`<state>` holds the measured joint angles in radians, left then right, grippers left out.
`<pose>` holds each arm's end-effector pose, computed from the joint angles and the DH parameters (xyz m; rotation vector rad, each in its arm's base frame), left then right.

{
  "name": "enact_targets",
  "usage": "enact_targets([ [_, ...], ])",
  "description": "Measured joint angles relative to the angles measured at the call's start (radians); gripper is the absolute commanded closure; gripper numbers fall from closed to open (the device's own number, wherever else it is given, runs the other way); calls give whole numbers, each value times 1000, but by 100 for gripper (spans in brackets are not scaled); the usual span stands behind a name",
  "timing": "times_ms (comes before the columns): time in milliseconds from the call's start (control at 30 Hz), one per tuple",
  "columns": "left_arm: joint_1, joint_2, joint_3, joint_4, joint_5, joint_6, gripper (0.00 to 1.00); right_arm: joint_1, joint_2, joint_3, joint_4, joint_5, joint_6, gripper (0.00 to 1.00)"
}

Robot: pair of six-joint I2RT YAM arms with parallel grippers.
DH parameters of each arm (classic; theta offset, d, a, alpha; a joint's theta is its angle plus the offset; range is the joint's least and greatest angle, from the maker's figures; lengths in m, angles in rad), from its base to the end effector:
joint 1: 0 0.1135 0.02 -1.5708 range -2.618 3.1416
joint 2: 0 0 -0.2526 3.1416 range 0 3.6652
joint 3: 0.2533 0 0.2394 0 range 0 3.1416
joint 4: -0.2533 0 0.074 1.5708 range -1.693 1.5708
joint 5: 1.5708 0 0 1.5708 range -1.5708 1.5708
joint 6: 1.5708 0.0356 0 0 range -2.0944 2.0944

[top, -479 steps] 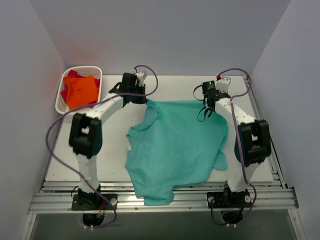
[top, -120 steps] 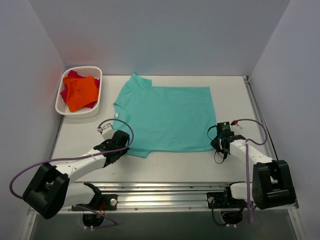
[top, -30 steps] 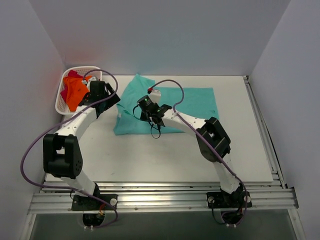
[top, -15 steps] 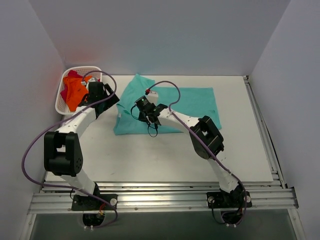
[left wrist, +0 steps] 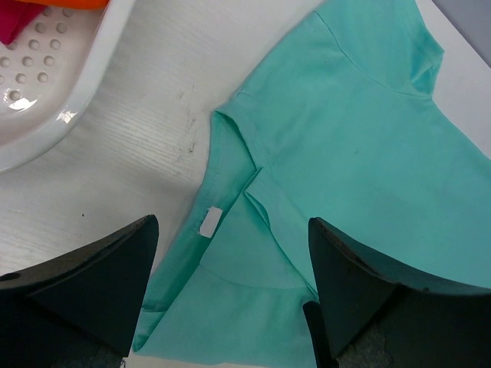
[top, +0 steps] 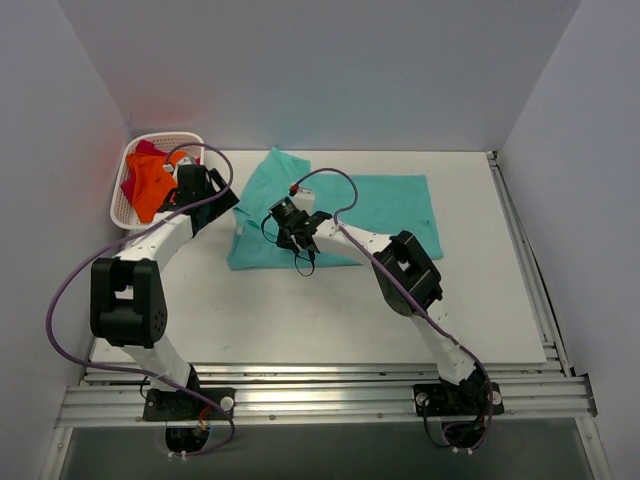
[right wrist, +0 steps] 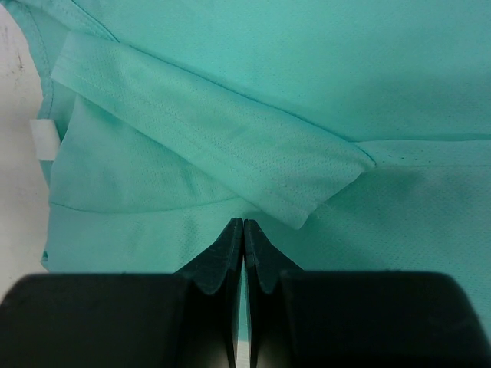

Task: Fold and stack the t-shirts
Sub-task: Fold the tshirt

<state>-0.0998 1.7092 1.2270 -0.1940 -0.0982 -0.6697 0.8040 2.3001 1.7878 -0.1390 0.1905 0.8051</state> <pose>0.3718 -0.0337 0.2409 -0.6865 2.1541 -0.3040 0.3562 0.3600 0.1745 0.1097 2.2912 0.6656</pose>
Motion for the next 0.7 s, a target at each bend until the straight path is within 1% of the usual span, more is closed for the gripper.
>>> enact_targets([
  [400, 10, 8, -2, 20, 9, 0, 13, -37, 27, 2, 5, -19, 4, 100],
  [700, 16, 8, -8, 31, 18, 0, 13, -70, 67, 69, -10, -23, 3, 100],
])
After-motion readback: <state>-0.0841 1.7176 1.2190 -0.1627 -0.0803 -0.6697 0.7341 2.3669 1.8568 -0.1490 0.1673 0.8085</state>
